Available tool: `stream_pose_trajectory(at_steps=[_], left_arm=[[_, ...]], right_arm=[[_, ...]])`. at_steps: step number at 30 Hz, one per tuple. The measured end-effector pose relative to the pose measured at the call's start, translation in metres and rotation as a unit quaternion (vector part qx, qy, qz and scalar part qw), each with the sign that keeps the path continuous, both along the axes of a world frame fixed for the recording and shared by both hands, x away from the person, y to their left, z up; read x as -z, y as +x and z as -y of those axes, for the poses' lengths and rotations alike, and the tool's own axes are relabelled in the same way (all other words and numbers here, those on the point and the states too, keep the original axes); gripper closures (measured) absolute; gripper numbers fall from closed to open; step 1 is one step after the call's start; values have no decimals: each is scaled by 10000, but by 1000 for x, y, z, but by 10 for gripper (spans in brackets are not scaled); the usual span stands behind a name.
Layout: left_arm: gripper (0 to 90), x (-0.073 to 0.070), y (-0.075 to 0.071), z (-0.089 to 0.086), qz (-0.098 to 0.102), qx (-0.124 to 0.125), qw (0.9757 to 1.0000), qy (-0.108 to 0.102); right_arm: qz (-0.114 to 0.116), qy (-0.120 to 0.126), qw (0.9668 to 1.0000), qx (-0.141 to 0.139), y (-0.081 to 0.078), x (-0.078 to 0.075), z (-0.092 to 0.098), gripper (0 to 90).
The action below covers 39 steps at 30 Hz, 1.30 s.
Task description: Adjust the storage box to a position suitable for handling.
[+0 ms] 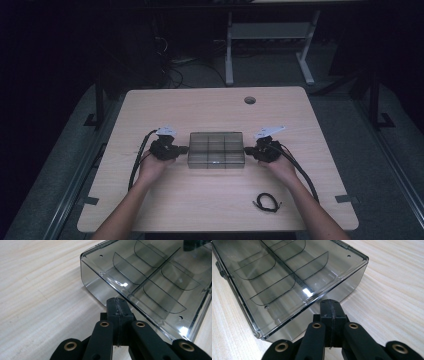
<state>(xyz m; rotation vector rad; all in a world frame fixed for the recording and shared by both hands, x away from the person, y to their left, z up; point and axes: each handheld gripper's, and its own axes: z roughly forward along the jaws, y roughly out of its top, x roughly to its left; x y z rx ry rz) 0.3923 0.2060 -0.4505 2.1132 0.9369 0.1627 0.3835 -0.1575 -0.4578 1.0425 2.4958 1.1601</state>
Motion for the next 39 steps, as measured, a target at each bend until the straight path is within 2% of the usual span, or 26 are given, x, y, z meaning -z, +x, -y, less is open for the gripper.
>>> stream_pose_trajectory(at_steps=[7, 8, 10, 16, 21, 24, 29, 33, 35, 39], left_arm=[[900, 0, -8, -2, -60, 77, 9999, -29], [900, -1, -11, -1, -71, 105, 9999, 19], [900, -2, -13, -1, -43, 167, 9998, 81], [900, -2, -19, -2, -100, 181, 9998, 21], [900, -2, -25, -2, -107, 240, 9996, 58], [900, -3, -28, -3, -122, 304, 9994, 104], [900, -4, -33, -2, -129, 298, 9994, 112], [900, -3, -39, -3, -104, 319, 9994, 71], [900, -3, -45, -3, -2, 343, 9992, 186], [900, -4, -51, -3, -8, 373, 9991, 205]], right_arm=[[-62, 94, 9999, -74, -7, 1, 3, 899], [-91, 112, 9999, -94, -9, 1, 3, 899], [-133, 113, 9998, -111, -11, 0, 3, 900], [-192, 83, 9996, -164, -14, -1, 3, 899], [-197, 58, 9995, -251, -18, -1, 4, 899], [-228, 123, 9993, -257, -23, -1, 5, 899], [-263, 113, 9992, -283, -28, -1, 5, 899], [-251, 48, 9991, -343, -34, -3, 5, 899], [-264, 64, 9989, -374, -37, -2, 5, 899], [-193, -20, 9988, -449, -44, -3, 3, 899]])
